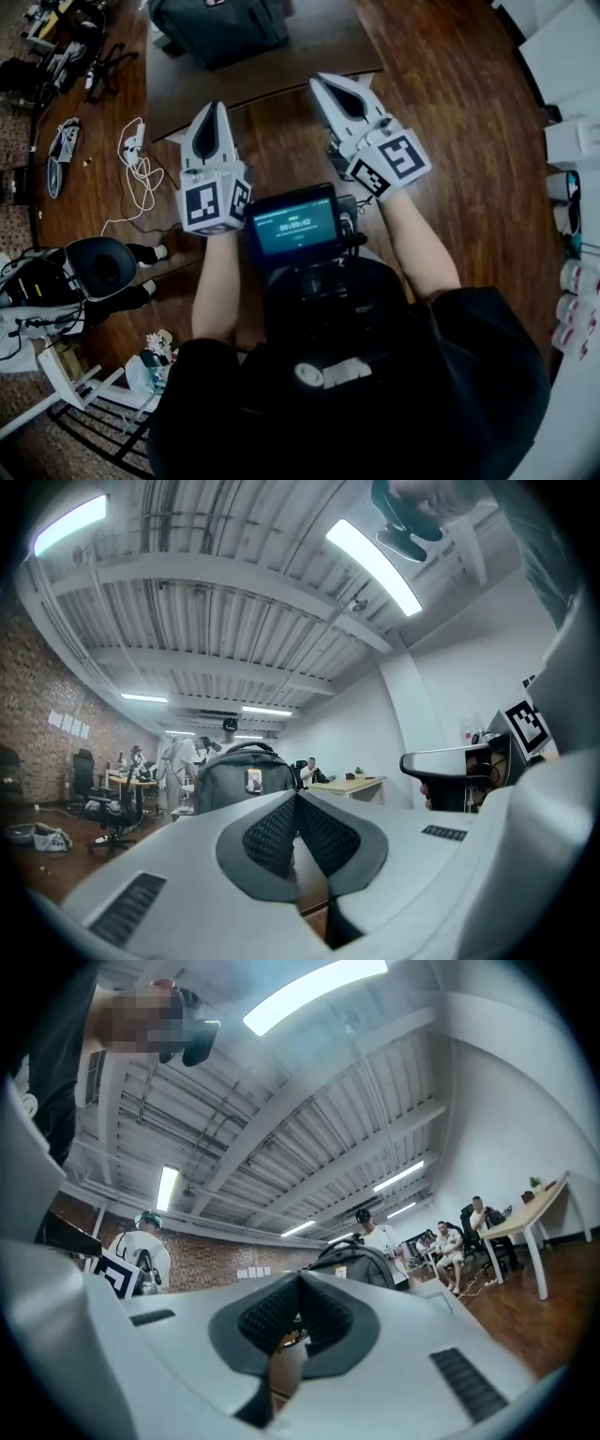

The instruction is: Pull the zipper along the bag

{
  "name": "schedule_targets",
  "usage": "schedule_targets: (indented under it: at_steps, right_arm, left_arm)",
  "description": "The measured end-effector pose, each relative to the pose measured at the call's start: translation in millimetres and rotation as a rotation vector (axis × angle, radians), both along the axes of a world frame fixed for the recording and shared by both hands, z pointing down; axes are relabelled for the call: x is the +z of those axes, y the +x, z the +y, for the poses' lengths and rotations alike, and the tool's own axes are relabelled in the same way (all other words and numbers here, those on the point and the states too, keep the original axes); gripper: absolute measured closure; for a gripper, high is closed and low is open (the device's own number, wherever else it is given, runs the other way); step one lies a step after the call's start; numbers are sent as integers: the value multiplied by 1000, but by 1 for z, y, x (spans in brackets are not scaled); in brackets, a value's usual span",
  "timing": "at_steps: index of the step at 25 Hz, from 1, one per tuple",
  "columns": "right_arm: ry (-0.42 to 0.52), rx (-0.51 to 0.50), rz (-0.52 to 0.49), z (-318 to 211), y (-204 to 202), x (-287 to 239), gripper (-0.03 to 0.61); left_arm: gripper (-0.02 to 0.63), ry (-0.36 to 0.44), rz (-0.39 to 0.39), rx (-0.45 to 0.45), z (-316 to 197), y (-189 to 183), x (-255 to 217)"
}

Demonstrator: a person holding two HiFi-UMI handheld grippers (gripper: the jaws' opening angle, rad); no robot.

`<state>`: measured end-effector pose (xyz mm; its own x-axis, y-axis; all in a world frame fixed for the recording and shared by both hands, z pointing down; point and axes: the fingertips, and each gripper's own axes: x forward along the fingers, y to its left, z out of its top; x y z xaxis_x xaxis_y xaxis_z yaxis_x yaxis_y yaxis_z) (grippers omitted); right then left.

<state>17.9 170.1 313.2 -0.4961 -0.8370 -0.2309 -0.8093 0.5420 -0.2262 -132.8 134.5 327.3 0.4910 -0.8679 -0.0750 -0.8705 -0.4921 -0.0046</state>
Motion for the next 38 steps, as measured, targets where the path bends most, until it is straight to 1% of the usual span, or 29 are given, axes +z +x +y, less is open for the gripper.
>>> schedule_targets:
  at_steps: [2, 5, 8, 10, 13, 19, 26, 30, 32, 35, 38]
  right_arm:
    - [-2, 8, 28, -5, -3, 0, 569]
    - [-1, 31, 77, -12, -5, 3, 569]
    - [-47, 31, 108, -8, -5, 15, 569]
    - [-78, 34, 111, -3, -6, 24, 569]
    - [-95, 41, 137, 1, -7, 29, 569]
    - [-58, 48, 125, 2, -3, 22, 569]
    - [-20, 51, 133, 5, -10, 10, 569]
    - [-10, 47, 130, 5, -9, 8, 569]
    - [-8, 44, 134, 6, -10, 7, 569]
    - [1, 49, 142, 7, -11, 3, 569]
    - [11, 53, 149, 7, -12, 0, 569]
  left_arm:
    - [612, -11, -9, -24, -5, -2, 0]
    - [612, -22, -14, -30, -10, -3, 0]
    - [612, -39, -2, -27, -6, 3, 8]
    - [612, -43, 5, -18, -4, 5, 11]
    - [612, -44, 13, -22, -4, 4, 13]
    - [612, -30, 27, -9, -3, 10, 4]
    - [612, -18, 6, 3, -3, 9, 1]
    - [612, -31, 44, 4, -4, 11, 1]
    - [612, -37, 51, -4, -3, 10, 0]
    - [612, -22, 19, -15, -1, 11, -4]
    - [612, 10, -20, -11, 2, 16, -7]
